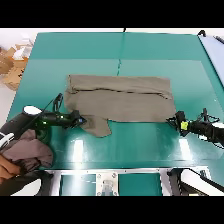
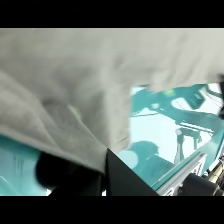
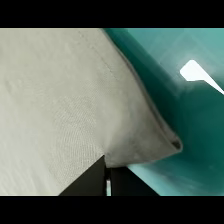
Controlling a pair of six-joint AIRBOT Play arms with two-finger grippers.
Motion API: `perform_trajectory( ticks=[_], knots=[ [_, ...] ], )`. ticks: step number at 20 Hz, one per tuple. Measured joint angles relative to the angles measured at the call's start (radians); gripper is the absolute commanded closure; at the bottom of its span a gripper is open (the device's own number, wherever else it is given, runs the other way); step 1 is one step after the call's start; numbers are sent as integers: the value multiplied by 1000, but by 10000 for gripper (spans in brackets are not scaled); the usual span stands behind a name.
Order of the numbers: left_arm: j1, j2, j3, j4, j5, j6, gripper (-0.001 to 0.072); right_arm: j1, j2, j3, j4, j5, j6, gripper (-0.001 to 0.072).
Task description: Fold the shirts.
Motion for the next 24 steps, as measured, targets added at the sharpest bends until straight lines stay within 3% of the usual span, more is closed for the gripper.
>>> perform_trajectory(
  ticks=[3, 7, 13, 19, 24],
  knots=[
    [0, 5, 71, 50, -63, -10, 682, -5, -8, 31, -23, 32, -31, 698],
    [0, 66, 142, 229, -156, -103, 682, -57, -6, 84, -114, 143, -35, 698],
    [0, 172, 168, 435, -275, -217, 682, -92, 87, 124, -233, 284, 39, 699],
    [-1, 163, 274, 489, -227, -237, 682, -43, 144, 273, -180, 321, 80, 698],
    [-1, -27, 547, 510, -185, -217, 682, 53, 25, 488, -148, 270, 127, 698]
  ],
)
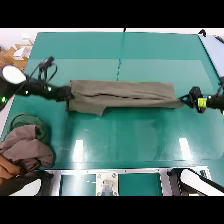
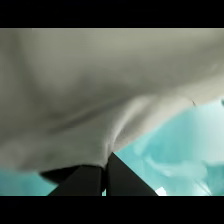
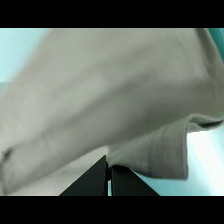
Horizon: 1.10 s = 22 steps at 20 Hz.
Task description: Fold the shirts.
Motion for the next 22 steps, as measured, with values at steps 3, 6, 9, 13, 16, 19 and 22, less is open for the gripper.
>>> perform_trajectory(
  ticks=[3, 6, 9, 13, 16, 19, 22],
  knots=[
    [0, -161, 185, 16, 14, 11, 682, 59, -131, 135, 6, -37, 19, 698],
    [0, -336, 350, 21, 49, 29, 680, 113, -280, 252, 32, -92, 29, 697],
    [0, -478, 444, 6, 134, 66, 85, 153, -435, 344, 78, -157, 31, 441],
    [3, -566, 499, -33, 287, 85, 41, 161, -583, 451, 135, -210, 12, 373],
    [27, -584, 560, -35, 269, 90, 42, 108, -621, 534, 135, -141, -57, 273],
    [64, -592, 616, -34, 145, 93, 121, 32, -637, 585, 58, -9, -98, 202],
    [87, -595, 641, -32, 30, 94, 681, -24, -663, 603, -47, 98, -126, 202]
  ],
)
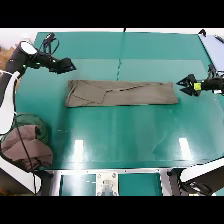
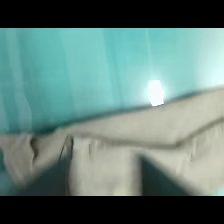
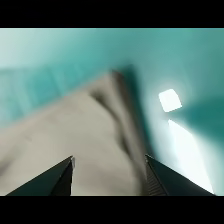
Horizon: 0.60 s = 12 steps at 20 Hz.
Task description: Fold the shirts.
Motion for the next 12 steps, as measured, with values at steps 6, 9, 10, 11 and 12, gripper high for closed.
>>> perform_trajectory(
  ticks=[6, 9, 10, 11, 12],
  knots=[
    [-34, -2, 14, -4, -75, 2, 681, -8, -89, 11, 13, 100, -88, 244],
    [-88, -4, 15, -4, -45, 2, 681, 21, -135, 14, 58, 107, -126, 418],
    [-110, -8, 15, -3, -27, 2, 681, 34, -149, 14, 76, 107, -135, 659],
    [-135, -13, 15, -3, 0, 2, 681, 42, -160, 14, 84, 108, -140, 696],
    [-159, -19, 14, -4, 27, 2, 681, 49, -167, 17, 105, 113, -144, 697]
  ],
)
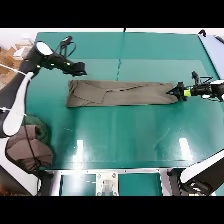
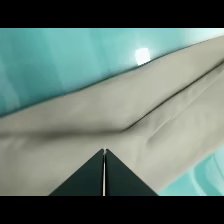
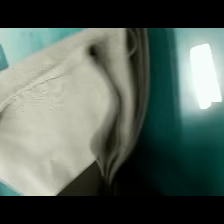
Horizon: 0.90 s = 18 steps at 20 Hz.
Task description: Fold the shirts.
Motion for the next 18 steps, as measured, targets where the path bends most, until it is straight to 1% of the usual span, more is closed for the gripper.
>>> perform_trajectory(
  ticks=[5, 9, 12, 15, 18],
  knots=[
    [-147, -61, -3, -22, 150, 0, 681, 16, 30, 63, -10, 45, -10, 698],
    [-282, -143, -4, -105, 293, -1, 682, 25, 151, 131, 31, 164, -2, 697],
    [-370, -208, 1, -200, 408, -1, 682, 48, 266, 154, 67, 245, 23, 697],
    [-422, -268, 23, -290, 469, -3, 682, 86, 370, 164, 122, 286, 37, 697],
    [-451, -316, 48, -371, 473, -2, 681, 126, 447, 167, 174, 301, 44, 697]
  ],
)
